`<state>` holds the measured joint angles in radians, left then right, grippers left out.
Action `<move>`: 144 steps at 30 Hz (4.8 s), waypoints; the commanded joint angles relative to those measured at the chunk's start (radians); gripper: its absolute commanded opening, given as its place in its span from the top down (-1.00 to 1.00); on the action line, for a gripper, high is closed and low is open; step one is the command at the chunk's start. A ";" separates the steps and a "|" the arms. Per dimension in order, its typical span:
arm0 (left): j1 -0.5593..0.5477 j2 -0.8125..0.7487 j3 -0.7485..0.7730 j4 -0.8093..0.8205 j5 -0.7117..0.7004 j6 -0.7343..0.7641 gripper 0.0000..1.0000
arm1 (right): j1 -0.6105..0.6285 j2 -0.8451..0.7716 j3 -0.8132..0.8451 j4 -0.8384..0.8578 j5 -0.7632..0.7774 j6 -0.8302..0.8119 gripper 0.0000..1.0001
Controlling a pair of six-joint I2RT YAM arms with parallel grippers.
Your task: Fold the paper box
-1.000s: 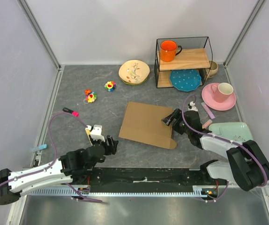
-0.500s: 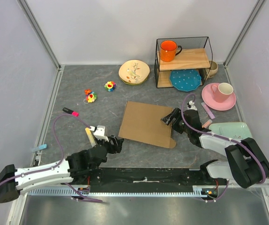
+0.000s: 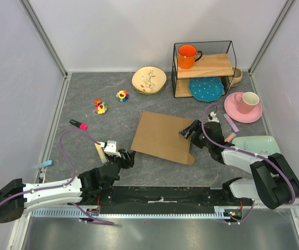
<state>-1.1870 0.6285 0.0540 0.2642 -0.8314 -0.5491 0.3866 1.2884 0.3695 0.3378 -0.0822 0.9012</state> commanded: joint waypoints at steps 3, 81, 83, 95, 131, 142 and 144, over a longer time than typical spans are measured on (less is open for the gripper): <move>-0.005 0.030 -0.026 0.185 -0.097 0.074 -0.26 | -0.003 0.005 -0.012 -0.091 0.007 -0.042 -0.63; 0.581 0.853 0.569 -0.063 0.785 -0.109 -0.43 | -0.018 0.017 0.013 -0.172 0.025 -0.197 -0.63; 0.581 0.812 0.537 -0.030 0.781 -0.133 -0.39 | -0.020 0.002 0.009 -0.177 0.027 -0.199 -0.63; 0.583 0.557 0.610 -0.097 0.635 -0.092 -0.79 | -0.023 -0.064 0.037 -0.247 0.076 -0.214 -0.67; 0.583 0.585 0.411 -0.086 0.713 -0.215 -0.62 | -0.026 0.034 0.125 -0.220 0.122 -0.260 -0.53; 0.583 0.720 0.333 0.121 0.799 -0.267 0.20 | -0.028 0.032 0.034 -0.160 0.113 -0.242 -0.01; 0.583 0.688 0.316 0.118 0.790 -0.272 0.27 | -0.026 0.028 0.048 -0.169 0.122 -0.246 0.03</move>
<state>-0.6041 1.3216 0.4171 0.3817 -0.0463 -0.7994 0.3580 1.3025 0.4446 0.2779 0.0036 0.6861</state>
